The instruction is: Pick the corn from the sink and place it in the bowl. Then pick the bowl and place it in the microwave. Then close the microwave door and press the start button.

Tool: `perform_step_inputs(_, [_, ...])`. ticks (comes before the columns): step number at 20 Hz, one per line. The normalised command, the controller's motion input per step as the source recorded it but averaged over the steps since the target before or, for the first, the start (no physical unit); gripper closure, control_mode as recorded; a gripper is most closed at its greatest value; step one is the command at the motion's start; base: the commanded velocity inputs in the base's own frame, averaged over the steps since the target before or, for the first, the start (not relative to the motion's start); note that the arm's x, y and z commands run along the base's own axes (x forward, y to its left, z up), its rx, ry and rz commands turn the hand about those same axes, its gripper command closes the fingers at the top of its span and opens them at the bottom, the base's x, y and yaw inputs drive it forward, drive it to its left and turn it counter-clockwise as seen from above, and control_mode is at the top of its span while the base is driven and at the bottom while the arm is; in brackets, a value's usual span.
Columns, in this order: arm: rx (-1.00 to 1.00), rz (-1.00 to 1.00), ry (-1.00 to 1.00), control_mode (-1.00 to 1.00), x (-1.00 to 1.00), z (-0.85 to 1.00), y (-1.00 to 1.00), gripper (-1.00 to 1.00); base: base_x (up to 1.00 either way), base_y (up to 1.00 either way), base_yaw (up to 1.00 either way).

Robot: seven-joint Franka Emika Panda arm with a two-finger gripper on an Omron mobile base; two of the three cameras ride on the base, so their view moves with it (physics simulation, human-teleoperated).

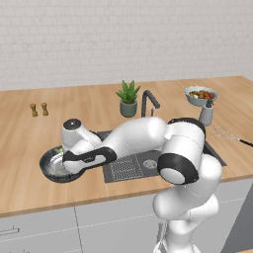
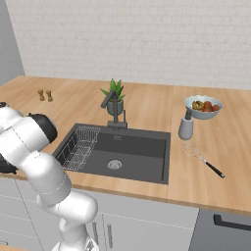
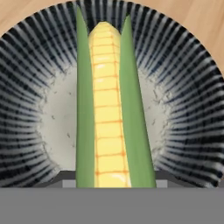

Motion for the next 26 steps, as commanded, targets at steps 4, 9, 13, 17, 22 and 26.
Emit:
perform_step_inputs(4, [-0.02, -0.02, 0.01, -1.0, 0.12, -0.17, 0.07, 1.0, 0.0, 0.0, 0.0])
perform_step_inputs(9, [-0.02, -0.04, 0.02, -1.0, 0.04, -0.18, 0.16, 1.0, 0.0, 0.0, 0.0])
perform_step_inputs(13, [-0.03, -0.06, 0.02, -1.0, 0.13, -0.19, 0.29, -1.0, 0.0, 0.0, 0.0])
perform_step_inputs(17, [-0.02, -0.06, 0.04, -1.0, 0.18, -0.08, 0.2, -1.0, 0.0, 0.0, 0.0])
perform_step_inputs(22, [-0.01, -0.05, 0.04, -1.0, 0.17, 0.0, 0.05, -1.0, 0.0, 0.0, 0.0])
perform_step_inputs(26, [0.0, -0.02, 0.02, -1.0, -0.02, 0.0, 0.0, -1.0, 0.0, 0.0, 0.0])
